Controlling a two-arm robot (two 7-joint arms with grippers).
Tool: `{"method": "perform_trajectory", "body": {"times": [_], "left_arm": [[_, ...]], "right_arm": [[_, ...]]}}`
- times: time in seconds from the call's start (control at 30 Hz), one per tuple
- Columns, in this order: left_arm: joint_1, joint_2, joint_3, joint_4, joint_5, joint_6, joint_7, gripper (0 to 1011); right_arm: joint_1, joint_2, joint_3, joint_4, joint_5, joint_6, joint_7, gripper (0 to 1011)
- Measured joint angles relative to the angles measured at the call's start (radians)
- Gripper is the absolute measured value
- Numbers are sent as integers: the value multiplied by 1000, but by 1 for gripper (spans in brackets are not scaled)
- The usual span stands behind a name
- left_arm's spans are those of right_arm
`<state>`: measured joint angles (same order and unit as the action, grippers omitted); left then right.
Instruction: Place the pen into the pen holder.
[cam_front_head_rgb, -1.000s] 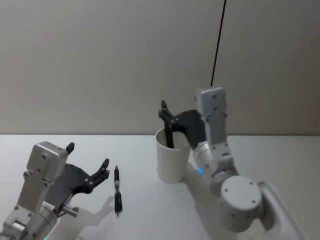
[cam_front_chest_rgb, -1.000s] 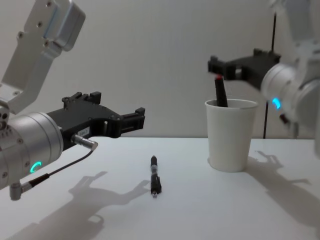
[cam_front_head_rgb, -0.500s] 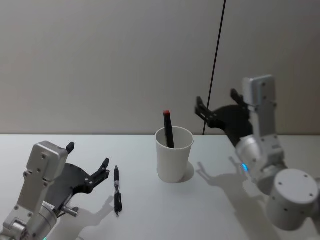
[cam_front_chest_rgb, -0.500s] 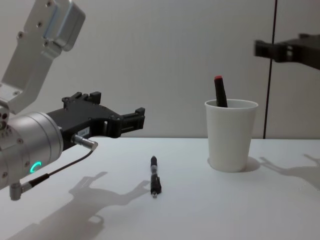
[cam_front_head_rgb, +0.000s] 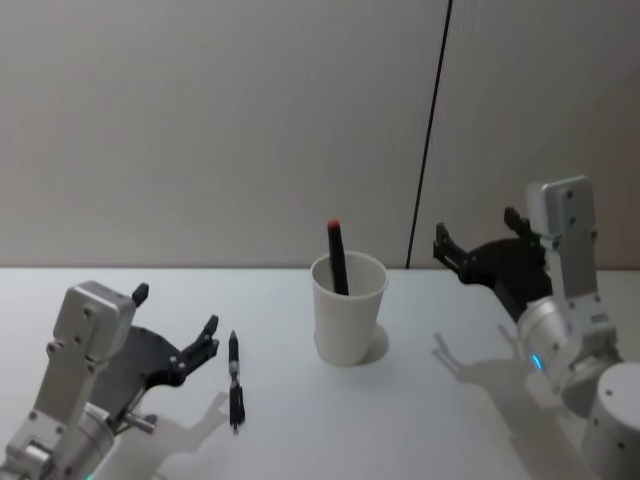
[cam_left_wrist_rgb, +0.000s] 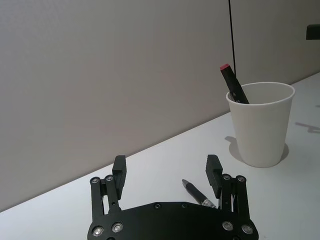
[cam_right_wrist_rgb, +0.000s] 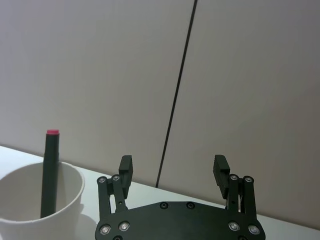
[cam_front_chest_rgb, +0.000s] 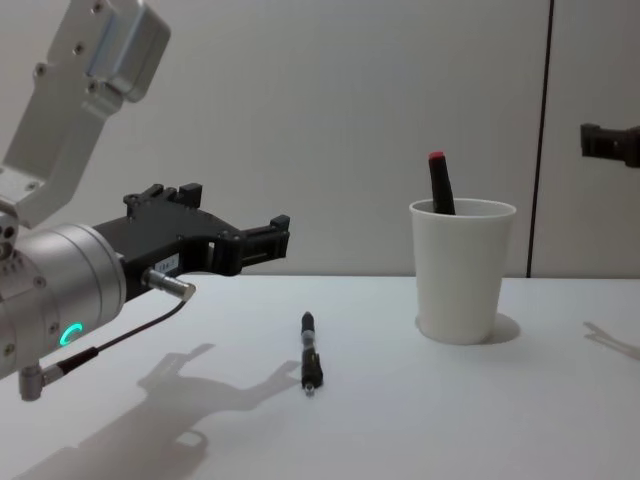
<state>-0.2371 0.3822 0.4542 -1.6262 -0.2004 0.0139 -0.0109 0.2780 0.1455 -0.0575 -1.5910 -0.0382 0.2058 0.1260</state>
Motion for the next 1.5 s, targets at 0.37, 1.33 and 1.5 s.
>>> {"method": "perform_trajectory", "body": {"times": [0.37, 1.33, 1.5], "left_arm": [[0, 0, 0, 0, 0, 0, 0, 1002], [0, 0, 0, 0, 0, 0, 0, 1002], [0, 0, 0, 0, 0, 0, 0, 1002]], "right_arm": [[-75, 50, -44, -45, 84, -45, -15, 1001], [-292, 191, -169, -175, 325, -171, -59, 1001], [-292, 192, -169, -176, 326, -172, -60, 1001]]}}
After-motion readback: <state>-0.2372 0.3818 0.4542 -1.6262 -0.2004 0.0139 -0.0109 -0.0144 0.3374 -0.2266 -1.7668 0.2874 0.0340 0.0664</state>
